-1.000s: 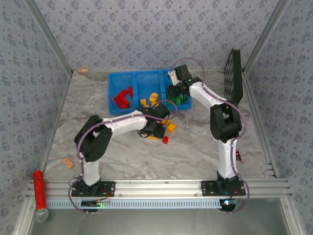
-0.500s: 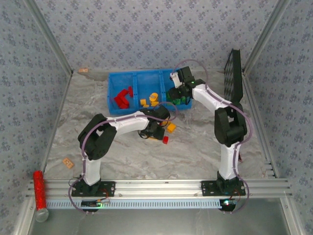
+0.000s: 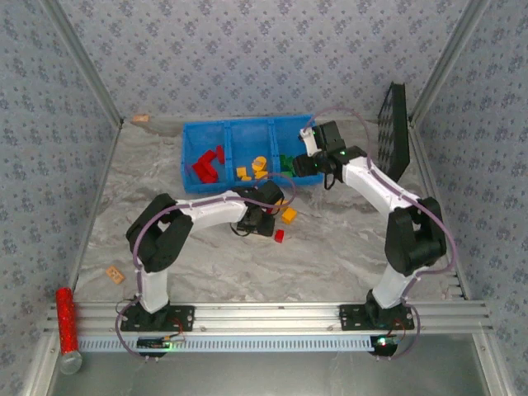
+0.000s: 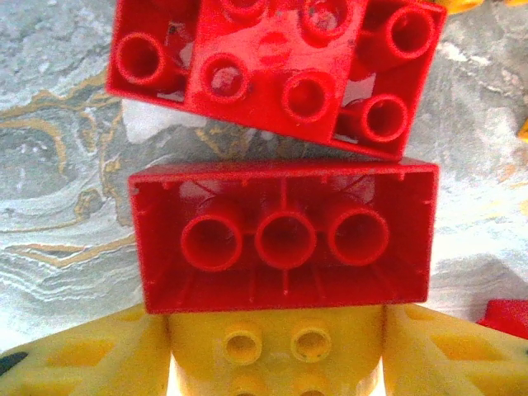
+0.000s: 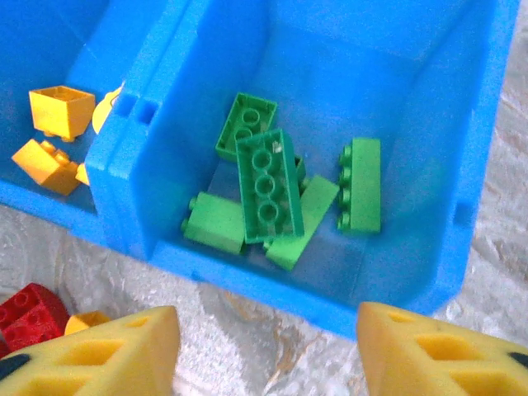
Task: Sort the legos into containers by color
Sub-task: Pick up the lego from the center of the table, then place the lego in the container.
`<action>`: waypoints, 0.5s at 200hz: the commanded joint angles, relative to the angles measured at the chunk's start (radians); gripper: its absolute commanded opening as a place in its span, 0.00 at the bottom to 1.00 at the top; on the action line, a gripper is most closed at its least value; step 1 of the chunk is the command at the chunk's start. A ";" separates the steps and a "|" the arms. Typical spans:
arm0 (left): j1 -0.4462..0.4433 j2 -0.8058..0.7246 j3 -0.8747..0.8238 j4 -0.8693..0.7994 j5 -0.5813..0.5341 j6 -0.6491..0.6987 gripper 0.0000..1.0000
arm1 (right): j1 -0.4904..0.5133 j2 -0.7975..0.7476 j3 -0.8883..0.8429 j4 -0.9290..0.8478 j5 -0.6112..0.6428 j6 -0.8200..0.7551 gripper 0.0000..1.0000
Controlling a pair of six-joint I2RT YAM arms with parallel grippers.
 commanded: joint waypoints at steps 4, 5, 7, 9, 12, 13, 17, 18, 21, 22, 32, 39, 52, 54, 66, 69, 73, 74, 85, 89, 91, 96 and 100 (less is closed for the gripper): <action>0.025 -0.053 -0.040 -0.073 0.032 -0.016 0.59 | 0.002 -0.090 -0.084 -0.006 -0.035 0.098 0.69; 0.026 -0.057 -0.041 -0.073 0.032 -0.016 0.59 | 0.002 -0.093 -0.087 -0.007 -0.038 0.100 0.69; 0.029 -0.063 -0.040 -0.073 0.031 -0.015 0.59 | 0.004 -0.098 -0.093 -0.009 -0.043 0.106 0.70; 0.031 -0.069 -0.039 -0.092 0.031 -0.014 0.59 | 0.006 -0.101 -0.099 -0.014 -0.049 0.110 0.71; 0.035 -0.079 -0.036 -0.101 0.029 -0.014 0.59 | 0.009 -0.110 -0.109 -0.019 -0.055 0.119 0.73; 0.036 -0.082 -0.035 -0.102 0.029 -0.013 0.59 | 0.010 -0.112 -0.112 -0.021 -0.057 0.122 0.73; 0.040 -0.094 -0.029 -0.108 0.027 -0.012 0.59 | 0.016 -0.119 -0.123 -0.027 -0.062 0.136 0.75; 0.041 -0.098 -0.026 -0.110 0.026 -0.011 0.59 | 0.018 -0.122 -0.124 -0.030 -0.063 0.141 0.75; 0.044 -0.106 -0.023 -0.115 0.023 -0.009 0.58 | 0.022 -0.128 -0.125 -0.034 -0.067 0.152 0.76; 0.046 -0.109 -0.021 -0.117 0.023 -0.009 0.58 | 0.023 -0.129 -0.125 -0.035 -0.068 0.154 0.77; 0.060 -0.131 0.003 -0.133 0.018 0.001 0.58 | 0.046 -0.147 -0.181 -0.054 -0.065 0.185 0.78; 0.068 -0.143 0.022 -0.146 0.014 0.010 0.58 | 0.065 -0.161 -0.200 -0.064 -0.054 0.209 0.78; 0.087 -0.161 0.061 -0.162 0.008 0.028 0.58 | 0.101 -0.185 -0.229 -0.079 -0.021 0.266 0.77; 0.089 -0.164 0.068 -0.164 0.008 0.030 0.58 | 0.107 -0.190 -0.235 -0.082 -0.016 0.281 0.77; 0.111 -0.174 0.103 -0.169 0.007 0.046 0.57 | 0.133 -0.216 -0.270 -0.068 -0.014 0.353 0.76; 0.117 -0.176 0.112 -0.168 0.007 0.050 0.57 | 0.140 -0.222 -0.280 -0.064 -0.016 0.372 0.76; 0.125 -0.178 0.126 -0.169 0.005 0.056 0.57 | 0.146 -0.232 -0.292 -0.057 -0.014 0.397 0.76; 0.127 -0.179 0.129 -0.169 0.005 0.058 0.57 | 0.149 -0.234 -0.295 -0.056 -0.014 0.405 0.76; 0.148 -0.177 0.166 -0.167 0.000 0.078 0.57 | 0.171 -0.256 -0.329 -0.036 -0.013 0.479 0.75; 0.156 -0.175 0.181 -0.164 -0.004 0.085 0.57 | 0.176 -0.262 -0.345 -0.027 -0.017 0.504 0.75; 0.161 -0.173 0.187 -0.161 -0.005 0.089 0.57 | 0.181 -0.265 -0.349 -0.024 -0.018 0.516 0.75; 0.173 -0.169 0.205 -0.154 -0.010 0.099 0.57 | 0.190 -0.273 -0.364 -0.015 -0.019 0.544 0.74; 0.180 -0.165 0.220 -0.149 -0.013 0.106 0.57 | 0.199 -0.279 -0.376 -0.008 -0.018 0.568 0.74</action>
